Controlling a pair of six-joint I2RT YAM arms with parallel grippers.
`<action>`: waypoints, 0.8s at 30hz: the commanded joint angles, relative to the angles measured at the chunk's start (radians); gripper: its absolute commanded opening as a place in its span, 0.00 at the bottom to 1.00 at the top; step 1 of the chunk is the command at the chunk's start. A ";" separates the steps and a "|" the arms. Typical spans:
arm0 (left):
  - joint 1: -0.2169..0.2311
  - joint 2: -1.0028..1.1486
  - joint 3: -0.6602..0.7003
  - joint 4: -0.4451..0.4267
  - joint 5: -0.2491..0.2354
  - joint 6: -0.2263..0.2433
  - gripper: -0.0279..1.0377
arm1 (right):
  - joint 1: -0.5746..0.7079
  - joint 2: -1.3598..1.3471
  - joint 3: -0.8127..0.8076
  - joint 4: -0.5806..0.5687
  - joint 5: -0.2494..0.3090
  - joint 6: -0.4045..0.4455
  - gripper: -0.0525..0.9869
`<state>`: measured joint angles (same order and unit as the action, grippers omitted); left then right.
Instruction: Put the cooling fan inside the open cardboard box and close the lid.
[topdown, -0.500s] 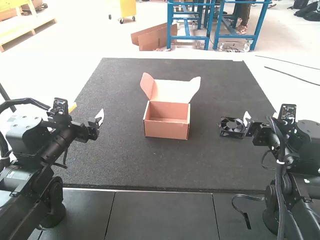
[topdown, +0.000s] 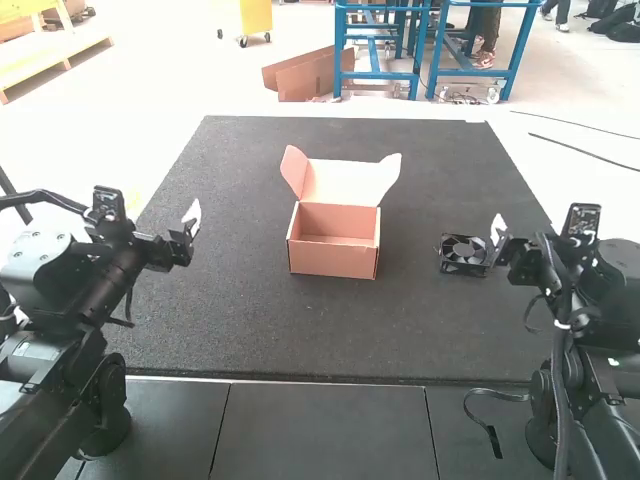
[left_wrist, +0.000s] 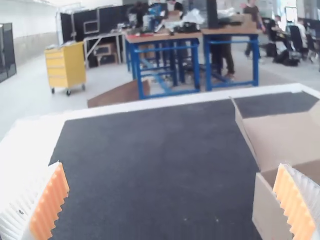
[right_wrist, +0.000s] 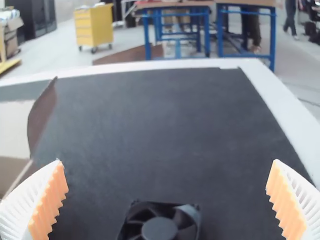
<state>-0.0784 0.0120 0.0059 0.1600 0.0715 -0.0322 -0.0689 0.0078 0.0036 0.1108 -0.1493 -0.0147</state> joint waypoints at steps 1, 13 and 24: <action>0.008 -0.012 -0.001 0.053 -0.078 -0.017 0.94 | -0.009 -0.008 0.001 0.093 0.042 0.062 0.93; 0.003 0.014 0.180 0.012 -0.151 -0.008 0.94 | -0.011 0.159 0.256 0.121 0.106 0.085 0.93; 0.005 0.382 0.462 -0.039 -0.168 0.000 0.94 | -0.009 0.623 0.773 -0.169 0.134 0.159 0.93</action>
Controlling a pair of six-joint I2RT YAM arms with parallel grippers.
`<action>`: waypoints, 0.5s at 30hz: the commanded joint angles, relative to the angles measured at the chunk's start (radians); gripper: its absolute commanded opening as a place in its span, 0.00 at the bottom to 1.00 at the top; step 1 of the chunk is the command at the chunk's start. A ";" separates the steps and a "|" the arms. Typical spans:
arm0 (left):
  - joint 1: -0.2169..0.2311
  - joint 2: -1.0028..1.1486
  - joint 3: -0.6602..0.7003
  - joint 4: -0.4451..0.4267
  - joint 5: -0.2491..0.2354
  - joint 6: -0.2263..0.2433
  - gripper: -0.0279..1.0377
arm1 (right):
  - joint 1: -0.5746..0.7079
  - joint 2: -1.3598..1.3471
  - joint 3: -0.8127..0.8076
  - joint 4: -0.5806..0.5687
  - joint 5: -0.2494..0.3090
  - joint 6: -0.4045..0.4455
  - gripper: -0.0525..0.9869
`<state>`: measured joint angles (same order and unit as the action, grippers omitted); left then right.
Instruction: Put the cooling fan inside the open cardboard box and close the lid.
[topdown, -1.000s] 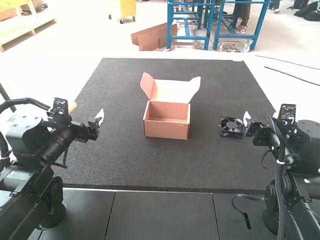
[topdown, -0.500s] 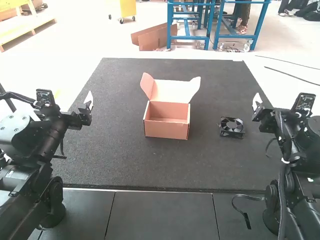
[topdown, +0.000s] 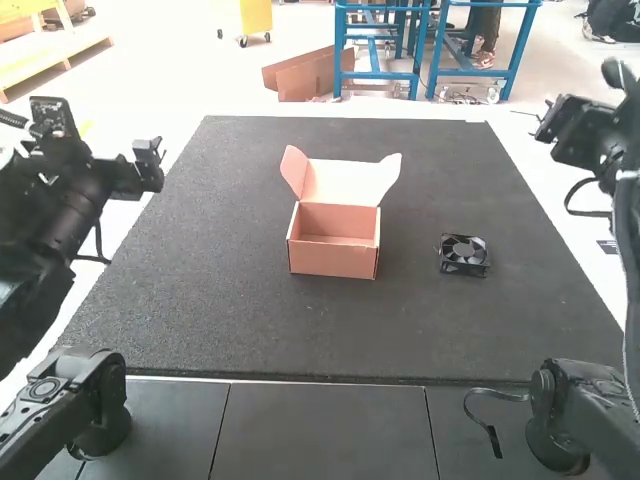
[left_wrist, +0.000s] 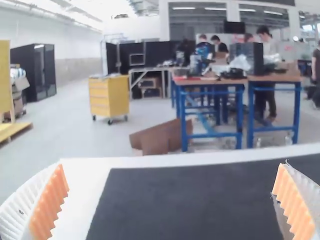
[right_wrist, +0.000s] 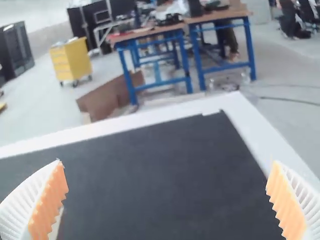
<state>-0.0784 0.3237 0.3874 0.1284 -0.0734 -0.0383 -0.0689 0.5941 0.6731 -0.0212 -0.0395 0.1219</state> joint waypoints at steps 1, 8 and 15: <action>0.008 0.100 0.108 -0.010 -0.026 0.006 0.94 | -0.011 0.056 0.140 -0.102 0.018 0.016 0.93; 0.005 0.328 0.331 -0.107 -0.086 0.006 0.94 | 0.018 0.104 0.272 -0.255 0.016 -0.117 0.93; -0.011 0.515 0.459 -0.211 0.053 0.009 0.94 | 0.023 0.323 0.355 -0.395 0.030 -0.142 0.92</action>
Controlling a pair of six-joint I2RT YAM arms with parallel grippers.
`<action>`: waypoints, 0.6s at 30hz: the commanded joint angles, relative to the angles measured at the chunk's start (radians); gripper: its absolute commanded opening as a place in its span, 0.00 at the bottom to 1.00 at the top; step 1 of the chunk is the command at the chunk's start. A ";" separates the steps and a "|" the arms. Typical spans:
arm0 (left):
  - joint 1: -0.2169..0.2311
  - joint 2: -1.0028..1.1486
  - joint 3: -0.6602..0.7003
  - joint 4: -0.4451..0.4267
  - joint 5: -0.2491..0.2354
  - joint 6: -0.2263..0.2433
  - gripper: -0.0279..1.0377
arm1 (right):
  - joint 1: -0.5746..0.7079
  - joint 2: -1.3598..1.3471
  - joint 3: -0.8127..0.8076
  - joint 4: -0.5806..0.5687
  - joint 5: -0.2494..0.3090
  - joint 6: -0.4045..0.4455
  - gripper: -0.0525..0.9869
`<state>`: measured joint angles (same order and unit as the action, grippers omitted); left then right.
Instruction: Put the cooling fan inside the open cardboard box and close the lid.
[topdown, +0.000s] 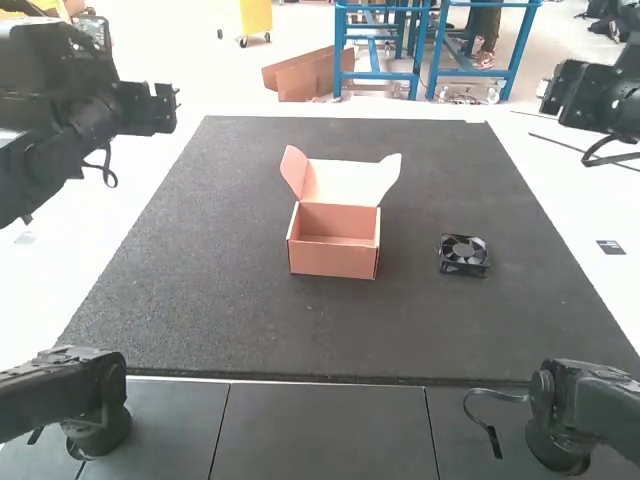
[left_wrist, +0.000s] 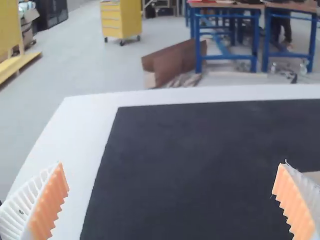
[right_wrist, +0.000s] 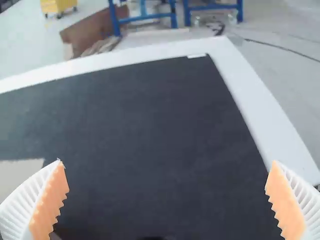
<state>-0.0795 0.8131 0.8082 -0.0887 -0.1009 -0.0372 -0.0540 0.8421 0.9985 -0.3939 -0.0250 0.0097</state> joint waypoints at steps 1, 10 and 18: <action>-0.013 0.038 0.034 0.014 0.079 0.010 0.94 | 0.005 0.100 0.040 -0.048 0.016 -0.030 0.92; -0.129 0.084 0.065 -0.135 0.121 -0.032 0.94 | -0.007 0.316 0.154 -0.183 0.014 -0.025 0.92; -0.263 0.083 0.071 -0.215 0.133 -0.072 0.94 | -0.009 0.468 0.161 -0.250 0.013 -0.114 0.92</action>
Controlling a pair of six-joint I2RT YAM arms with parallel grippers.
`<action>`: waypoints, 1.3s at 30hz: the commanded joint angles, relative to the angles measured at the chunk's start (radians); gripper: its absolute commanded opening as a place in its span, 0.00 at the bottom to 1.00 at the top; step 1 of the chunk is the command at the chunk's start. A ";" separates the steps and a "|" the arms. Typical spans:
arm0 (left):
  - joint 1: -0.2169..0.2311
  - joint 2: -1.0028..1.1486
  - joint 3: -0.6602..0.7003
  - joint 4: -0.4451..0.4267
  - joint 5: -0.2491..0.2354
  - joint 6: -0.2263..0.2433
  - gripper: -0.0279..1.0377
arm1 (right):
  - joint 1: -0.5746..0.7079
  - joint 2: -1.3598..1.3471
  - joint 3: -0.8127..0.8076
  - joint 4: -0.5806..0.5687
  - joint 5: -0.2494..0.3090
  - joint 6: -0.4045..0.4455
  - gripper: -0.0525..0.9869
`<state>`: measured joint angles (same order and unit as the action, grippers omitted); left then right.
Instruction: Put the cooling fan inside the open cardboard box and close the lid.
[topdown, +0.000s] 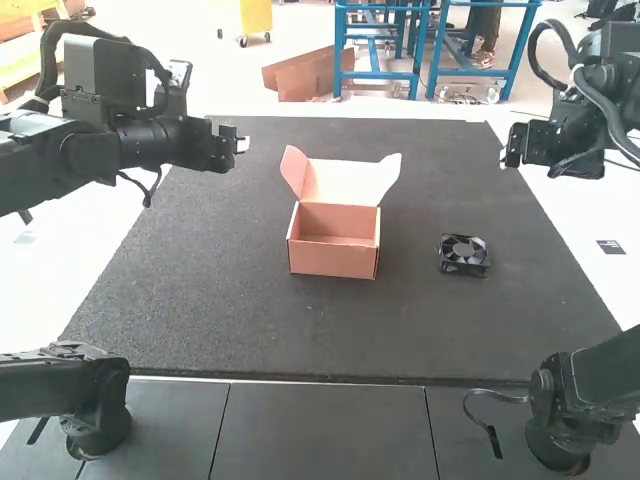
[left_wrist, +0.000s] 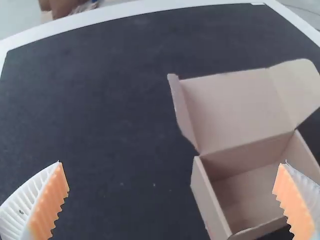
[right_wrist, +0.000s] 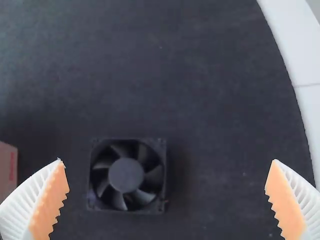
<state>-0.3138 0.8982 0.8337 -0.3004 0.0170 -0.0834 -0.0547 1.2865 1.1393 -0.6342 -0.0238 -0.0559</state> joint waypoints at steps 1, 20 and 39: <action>-0.039 -0.002 0.048 -0.009 0.015 -0.039 0.94 | -0.008 0.040 0.022 -0.015 0.010 -0.051 0.92; -0.070 -0.004 0.058 -0.103 0.020 -0.092 0.94 | -0.065 0.293 -0.013 -0.091 -0.018 -0.068 0.92; -0.070 -0.004 0.059 -0.108 0.020 -0.098 0.94 | -0.068 0.453 -0.046 0.044 -0.045 -0.039 0.92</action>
<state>-0.3752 0.8982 0.8543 -0.4095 0.0269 -0.1734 -0.1097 1.7226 1.0836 -0.5991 -0.0563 -0.1059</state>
